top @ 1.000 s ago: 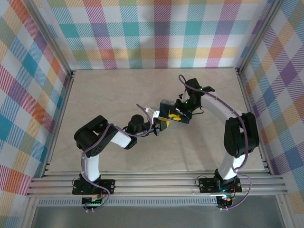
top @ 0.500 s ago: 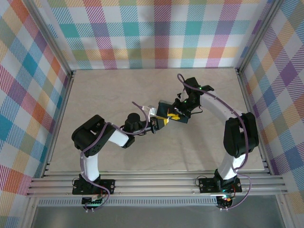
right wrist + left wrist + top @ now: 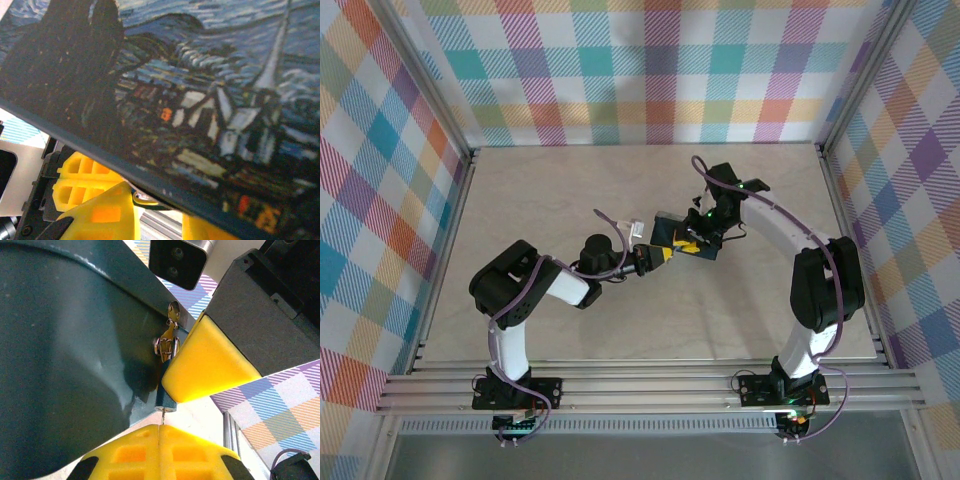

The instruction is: Unlock the padlock with the key

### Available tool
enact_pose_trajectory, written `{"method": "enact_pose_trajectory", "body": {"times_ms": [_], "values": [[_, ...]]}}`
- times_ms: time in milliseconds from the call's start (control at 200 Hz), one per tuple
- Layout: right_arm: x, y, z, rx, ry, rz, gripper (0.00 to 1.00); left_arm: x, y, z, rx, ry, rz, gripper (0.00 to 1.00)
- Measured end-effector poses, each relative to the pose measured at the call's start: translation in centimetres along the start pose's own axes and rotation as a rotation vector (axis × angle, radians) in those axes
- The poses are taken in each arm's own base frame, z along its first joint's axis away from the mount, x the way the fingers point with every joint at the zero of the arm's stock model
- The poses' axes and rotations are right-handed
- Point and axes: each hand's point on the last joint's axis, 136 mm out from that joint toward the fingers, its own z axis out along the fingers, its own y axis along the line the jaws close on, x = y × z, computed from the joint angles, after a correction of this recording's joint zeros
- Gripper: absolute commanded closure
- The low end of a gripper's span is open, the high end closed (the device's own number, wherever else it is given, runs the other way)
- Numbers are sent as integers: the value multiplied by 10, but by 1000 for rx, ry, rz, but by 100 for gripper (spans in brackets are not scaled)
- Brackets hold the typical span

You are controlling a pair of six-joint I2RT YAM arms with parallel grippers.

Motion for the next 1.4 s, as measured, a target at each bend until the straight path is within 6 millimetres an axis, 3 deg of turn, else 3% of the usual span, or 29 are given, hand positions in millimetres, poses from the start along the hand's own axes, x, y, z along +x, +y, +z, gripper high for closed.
{"method": "enact_pose_trajectory", "body": {"times_ms": [795,1400], "values": [[-3,-6,1,37,8,20,100,3,2,8,-79,-55,179,100],[-11,-4,5,29,-16,-1,100,-4,9,10,-116,-88,-21,100]]}}
